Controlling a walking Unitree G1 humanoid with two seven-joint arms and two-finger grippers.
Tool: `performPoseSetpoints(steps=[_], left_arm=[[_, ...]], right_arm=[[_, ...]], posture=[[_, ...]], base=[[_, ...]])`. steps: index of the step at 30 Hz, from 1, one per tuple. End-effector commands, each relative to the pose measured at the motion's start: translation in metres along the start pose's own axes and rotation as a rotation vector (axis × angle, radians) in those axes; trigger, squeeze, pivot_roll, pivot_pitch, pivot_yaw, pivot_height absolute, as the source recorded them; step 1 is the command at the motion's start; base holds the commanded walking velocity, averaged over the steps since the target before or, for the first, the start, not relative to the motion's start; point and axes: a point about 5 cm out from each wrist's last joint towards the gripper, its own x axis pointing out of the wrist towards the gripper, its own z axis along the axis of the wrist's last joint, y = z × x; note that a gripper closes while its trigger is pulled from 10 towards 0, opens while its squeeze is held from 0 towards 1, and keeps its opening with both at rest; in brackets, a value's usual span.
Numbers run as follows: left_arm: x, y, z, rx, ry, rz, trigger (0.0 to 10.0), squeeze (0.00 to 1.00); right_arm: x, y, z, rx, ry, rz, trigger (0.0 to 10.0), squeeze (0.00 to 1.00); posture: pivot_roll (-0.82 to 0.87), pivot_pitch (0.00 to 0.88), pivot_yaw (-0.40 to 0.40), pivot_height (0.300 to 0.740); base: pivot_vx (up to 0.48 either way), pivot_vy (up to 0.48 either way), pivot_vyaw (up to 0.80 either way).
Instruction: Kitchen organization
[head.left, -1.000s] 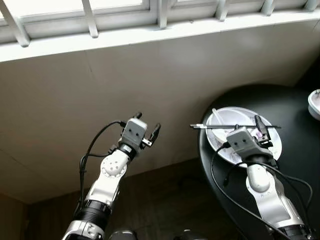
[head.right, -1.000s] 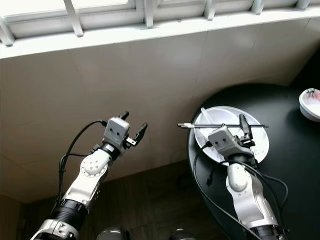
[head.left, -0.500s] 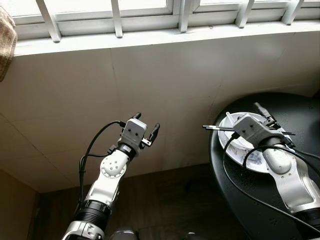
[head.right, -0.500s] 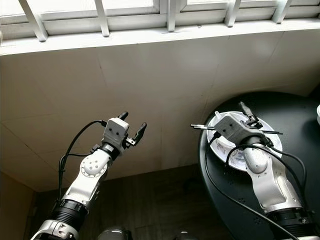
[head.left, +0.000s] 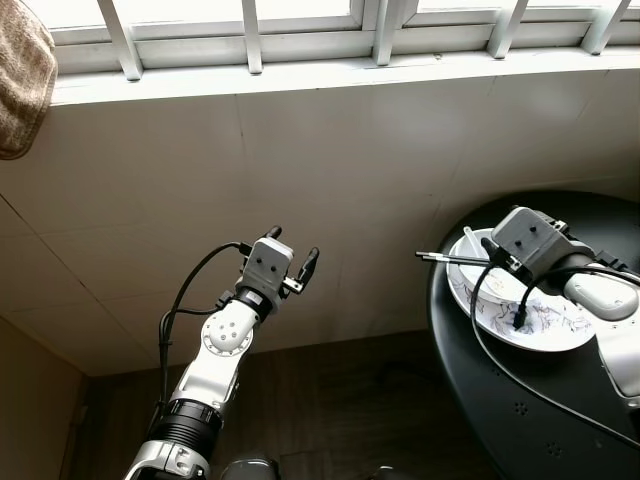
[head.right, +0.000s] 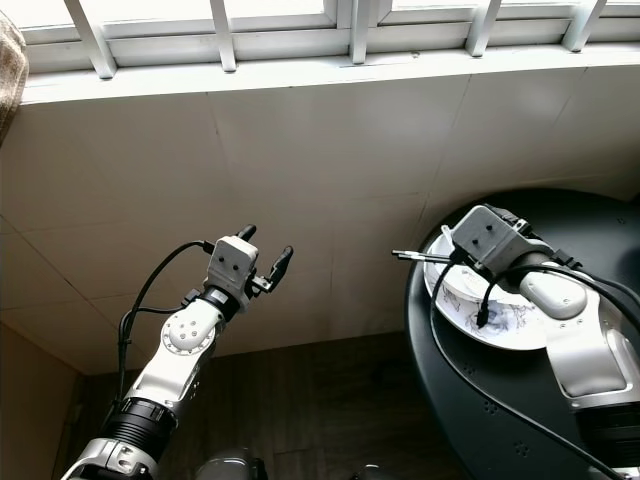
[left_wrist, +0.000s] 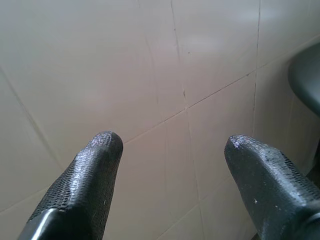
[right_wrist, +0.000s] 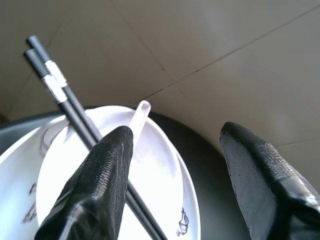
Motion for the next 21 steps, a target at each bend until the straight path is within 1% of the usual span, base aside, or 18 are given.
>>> performPoseSetpoints(steps=[1, 4, 13, 18, 20, 21], left_arm=[[0.003, 0.001, 0.002, -0.006, -0.003, 0.004, 10.0, 0.00], [0.003, 0.000, 0.001, -0.008, -0.004, 0.004, 10.0, 0.00], [0.002, 0.000, 0.001, -0.011, -0.003, 0.004, 10.0, 0.00], [0.002, 0.000, 0.001, -0.011, -0.002, 0.005, 10.0, 0.00], [0.002, 0.000, 0.001, -0.011, -0.001, 0.005, 10.0, 0.00], [0.002, 0.001, 0.001, -0.011, -0.001, 0.005, 10.0, 0.00]], right_arm=[[-0.002, 0.000, -0.003, 0.000, 0.018, 0.057, 10.0, 0.00], [-0.004, -0.001, -0.007, -0.040, 0.042, 0.113, 10.0, 0.00], [-0.006, 0.004, -0.015, -0.085, 0.081, 0.214, 10.0, 0.00], [-0.002, 0.007, -0.022, -0.092, 0.102, 0.230, 10.0, 0.00], [0.001, 0.006, -0.026, -0.135, 0.126, 0.214, 10.0, 0.00], [0.004, 0.008, -0.028, -0.131, 0.125, 0.224, 10.0, 0.00]], posture=[[0.02, 0.000, -0.036, 0.740], [0.02, 0.000, -0.038, 0.740], [0.02, 0.000, -0.038, 0.740], [0.02, 0.000, -0.038, 0.740], [0.02, 0.000, -0.038, 0.740], [0.02, 0.000, -0.038, 0.740]], base=[[0.000, 0.000, 0.00], [0.000, 0.000, 0.00], [0.000, 0.000, 0.00], [0.000, 0.000, 0.00], [0.000, 0.000, 0.00], [0.000, 0.000, 0.00]])
